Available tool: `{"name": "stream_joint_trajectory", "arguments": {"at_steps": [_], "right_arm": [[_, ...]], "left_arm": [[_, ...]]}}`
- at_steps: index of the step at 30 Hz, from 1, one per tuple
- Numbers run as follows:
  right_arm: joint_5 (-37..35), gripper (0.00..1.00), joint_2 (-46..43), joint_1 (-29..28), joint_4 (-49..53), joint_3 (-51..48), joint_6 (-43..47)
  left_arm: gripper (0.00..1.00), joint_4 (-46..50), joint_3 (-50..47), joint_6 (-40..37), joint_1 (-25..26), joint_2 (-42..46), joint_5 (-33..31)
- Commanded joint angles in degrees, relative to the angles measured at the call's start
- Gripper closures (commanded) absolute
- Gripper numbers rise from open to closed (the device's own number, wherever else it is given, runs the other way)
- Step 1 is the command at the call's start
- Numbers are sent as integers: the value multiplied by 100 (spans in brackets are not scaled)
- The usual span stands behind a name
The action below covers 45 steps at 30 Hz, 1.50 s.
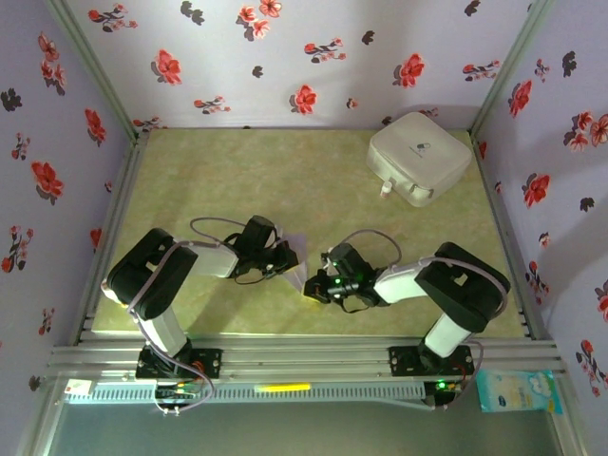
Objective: Fold a paper plane with a square sheet of paper (pick it up from the middle)
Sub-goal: Fourth fold the wing at the center of the table.
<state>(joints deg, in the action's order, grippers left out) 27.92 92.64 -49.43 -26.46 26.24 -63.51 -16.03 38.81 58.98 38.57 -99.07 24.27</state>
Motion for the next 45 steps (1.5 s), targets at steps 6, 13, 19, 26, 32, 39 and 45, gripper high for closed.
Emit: {"name": "stream_joint_trajectory", "arguments": {"at_steps": [6, 13, 19, 26, 32, 39, 45], "right_arm": [[-180, 96, -810, -67, 1450, -78, 335], [-780, 96, -1975, 408, 2124, 19, 422], [-683, 95, -1845, 593, 1945, 195, 362], [-273, 95, -898, 469, 1354, 763, 178], [-276, 97, -114, 233, 1177, 1277, 136], [-288, 98, 465, 190, 978, 1515, 6], [-359, 98, 760, 188, 1206, 1564, 84]], "left_arm": [[99, 78, -217, 88, -81, -141, -326], [99, -151, -571, 558, 43, 220, -890], [99, -263, -810, 1009, 301, 540, -1497], [99, -488, -934, 1273, 502, 583, -1778], [99, -559, -945, 1265, 513, 580, -1742], [99, -610, -945, 1223, 512, 569, -1689], [99, -611, -936, 1178, 518, 581, -1630]]}}
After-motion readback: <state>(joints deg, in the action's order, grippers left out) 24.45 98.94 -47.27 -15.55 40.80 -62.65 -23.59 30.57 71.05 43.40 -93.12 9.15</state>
